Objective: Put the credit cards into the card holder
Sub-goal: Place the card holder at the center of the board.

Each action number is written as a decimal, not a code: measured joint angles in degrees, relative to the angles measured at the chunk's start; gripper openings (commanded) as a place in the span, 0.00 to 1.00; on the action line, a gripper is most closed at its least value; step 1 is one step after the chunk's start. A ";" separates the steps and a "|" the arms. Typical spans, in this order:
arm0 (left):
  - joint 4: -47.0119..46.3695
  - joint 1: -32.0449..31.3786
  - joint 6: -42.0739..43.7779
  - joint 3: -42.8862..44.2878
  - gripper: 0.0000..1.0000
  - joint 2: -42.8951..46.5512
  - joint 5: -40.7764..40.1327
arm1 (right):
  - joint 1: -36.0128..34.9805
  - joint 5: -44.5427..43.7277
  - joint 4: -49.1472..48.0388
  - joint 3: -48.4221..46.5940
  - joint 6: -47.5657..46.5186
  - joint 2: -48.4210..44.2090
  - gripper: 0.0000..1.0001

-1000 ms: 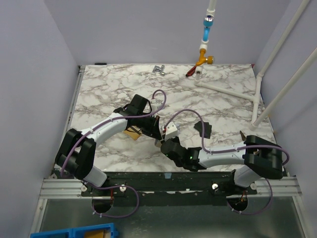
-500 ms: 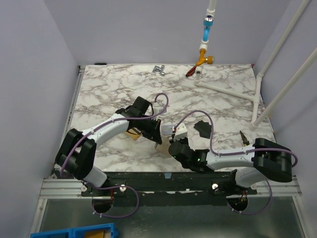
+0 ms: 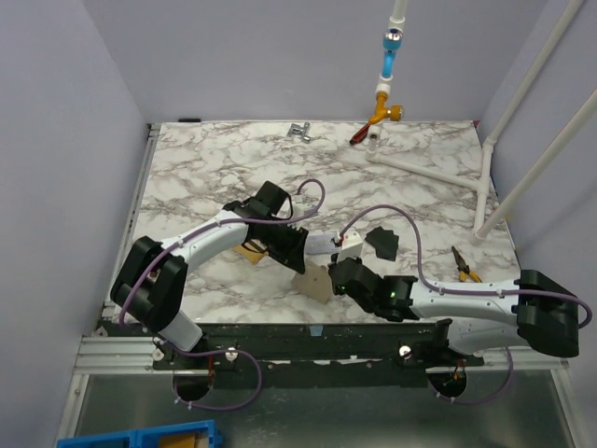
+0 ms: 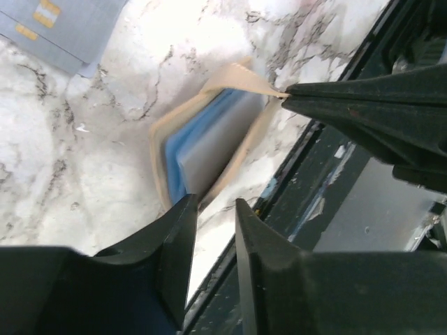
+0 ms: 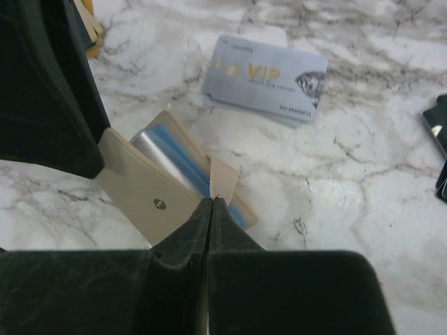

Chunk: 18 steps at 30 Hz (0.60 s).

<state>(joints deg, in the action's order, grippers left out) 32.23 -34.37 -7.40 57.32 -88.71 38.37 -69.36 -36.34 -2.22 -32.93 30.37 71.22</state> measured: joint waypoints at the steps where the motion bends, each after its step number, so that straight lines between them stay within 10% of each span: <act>1: 0.68 0.00 0.76 0.52 0.45 -0.46 -0.35 | 0.22 1.18 1.62 0.00 1.11 -0.09 0.01; 7: 4.20 0.20 5.73 2.27 0.84 1.90 -1.66 | 0.48 4.68 12.02 -0.02 7.41 -0.09 0.10; 14: 8.68 6.75 14.08 7.82 0.86 8.13 -2.86 | 1.75 5.68 21.49 -2.95 11.56 -0.79 0.54; 18: 9.77 15.06 20.87 8.46 0.83 10.43 -4.79 | 5.84 8.70 20.74 -10.43 9.49 0.87 0.53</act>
<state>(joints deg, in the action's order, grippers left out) 42.00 -19.31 13.47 65.78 -78.28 33.58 -63.53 -27.64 18.52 -43.35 39.86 72.10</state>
